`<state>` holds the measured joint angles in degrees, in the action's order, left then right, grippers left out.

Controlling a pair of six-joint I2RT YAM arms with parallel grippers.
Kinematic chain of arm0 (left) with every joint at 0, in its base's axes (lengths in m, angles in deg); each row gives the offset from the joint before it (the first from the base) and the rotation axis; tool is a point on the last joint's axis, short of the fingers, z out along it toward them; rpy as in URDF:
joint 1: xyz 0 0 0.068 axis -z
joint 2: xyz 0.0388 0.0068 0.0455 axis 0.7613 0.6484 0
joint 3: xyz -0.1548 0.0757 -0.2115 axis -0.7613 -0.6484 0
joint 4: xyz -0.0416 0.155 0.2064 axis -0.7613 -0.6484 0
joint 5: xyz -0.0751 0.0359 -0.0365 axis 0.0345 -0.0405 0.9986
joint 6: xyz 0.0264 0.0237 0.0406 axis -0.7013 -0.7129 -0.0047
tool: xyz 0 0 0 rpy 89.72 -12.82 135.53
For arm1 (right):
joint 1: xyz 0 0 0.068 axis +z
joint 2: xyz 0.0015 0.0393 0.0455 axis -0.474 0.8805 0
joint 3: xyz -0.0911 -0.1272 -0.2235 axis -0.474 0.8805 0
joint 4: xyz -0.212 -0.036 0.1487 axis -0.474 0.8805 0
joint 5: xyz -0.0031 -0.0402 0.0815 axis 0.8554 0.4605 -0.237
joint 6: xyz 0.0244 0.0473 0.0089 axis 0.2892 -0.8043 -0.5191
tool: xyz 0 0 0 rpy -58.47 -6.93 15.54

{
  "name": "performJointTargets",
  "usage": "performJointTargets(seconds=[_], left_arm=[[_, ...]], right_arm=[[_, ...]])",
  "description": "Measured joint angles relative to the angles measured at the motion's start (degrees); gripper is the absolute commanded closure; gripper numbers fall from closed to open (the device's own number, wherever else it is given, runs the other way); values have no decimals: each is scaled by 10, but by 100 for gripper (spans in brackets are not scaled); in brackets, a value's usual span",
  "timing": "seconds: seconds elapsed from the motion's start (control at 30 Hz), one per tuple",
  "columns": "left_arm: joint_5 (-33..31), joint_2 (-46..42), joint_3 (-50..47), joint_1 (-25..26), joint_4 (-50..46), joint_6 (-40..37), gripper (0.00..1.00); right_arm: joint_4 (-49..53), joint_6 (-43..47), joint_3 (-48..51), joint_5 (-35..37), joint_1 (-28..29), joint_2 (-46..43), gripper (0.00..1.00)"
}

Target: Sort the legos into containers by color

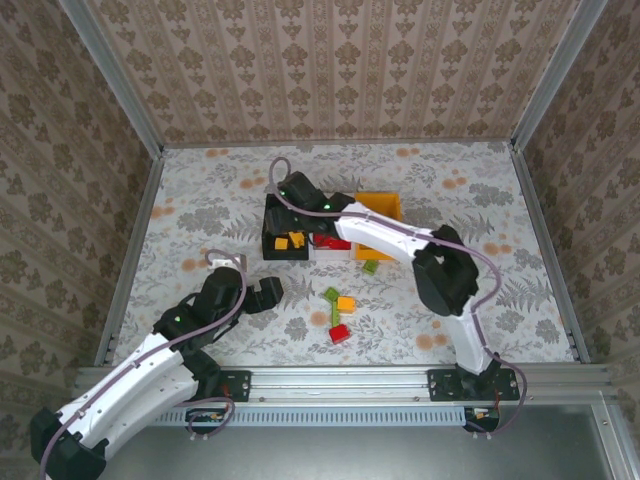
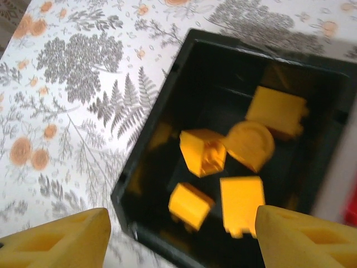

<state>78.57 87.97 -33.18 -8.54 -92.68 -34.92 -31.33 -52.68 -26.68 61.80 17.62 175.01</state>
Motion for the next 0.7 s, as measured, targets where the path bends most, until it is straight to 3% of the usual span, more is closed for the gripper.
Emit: performJointTargets(seconds=[0.33,0.53,0.7], left_arm=[[7,22,0,0,14,0,0],[14,62,0,0,39,0,0],[17,72,0,0,50,0,0]], right_arm=[[11,-52,319,22,7,-283,27],[41,-93,441,32,38,-320,26],[44,-116,475,32,67,-318,26]])
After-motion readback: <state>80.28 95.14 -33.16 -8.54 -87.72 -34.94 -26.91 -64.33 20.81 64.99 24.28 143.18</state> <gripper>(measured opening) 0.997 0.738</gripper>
